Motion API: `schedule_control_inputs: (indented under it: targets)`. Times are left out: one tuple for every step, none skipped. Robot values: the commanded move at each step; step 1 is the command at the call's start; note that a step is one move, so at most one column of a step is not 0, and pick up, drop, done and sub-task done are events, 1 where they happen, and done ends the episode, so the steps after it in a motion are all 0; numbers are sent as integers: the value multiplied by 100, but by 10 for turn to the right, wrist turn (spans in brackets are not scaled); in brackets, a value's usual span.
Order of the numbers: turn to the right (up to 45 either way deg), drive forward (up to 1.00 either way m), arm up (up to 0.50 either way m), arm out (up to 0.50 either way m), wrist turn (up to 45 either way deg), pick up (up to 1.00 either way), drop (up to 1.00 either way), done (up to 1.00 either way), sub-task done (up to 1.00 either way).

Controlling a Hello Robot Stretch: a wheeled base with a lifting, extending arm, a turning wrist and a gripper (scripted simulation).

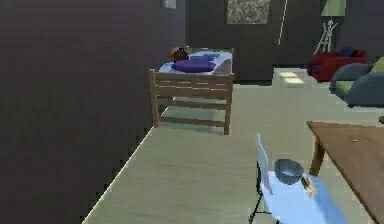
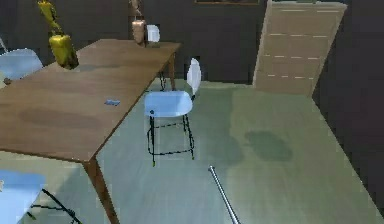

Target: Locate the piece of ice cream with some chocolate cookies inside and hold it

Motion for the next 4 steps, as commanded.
schedule_control_inputs:
  targets:
    - [0,20,0,0,0,0,0,0,0]
    - [-420,0,0,0,0,0,0,0,0]
    - [-60,0,0,0,0,0,0,0,0]
    - [450,0,0,0,0,0,0,0,0]
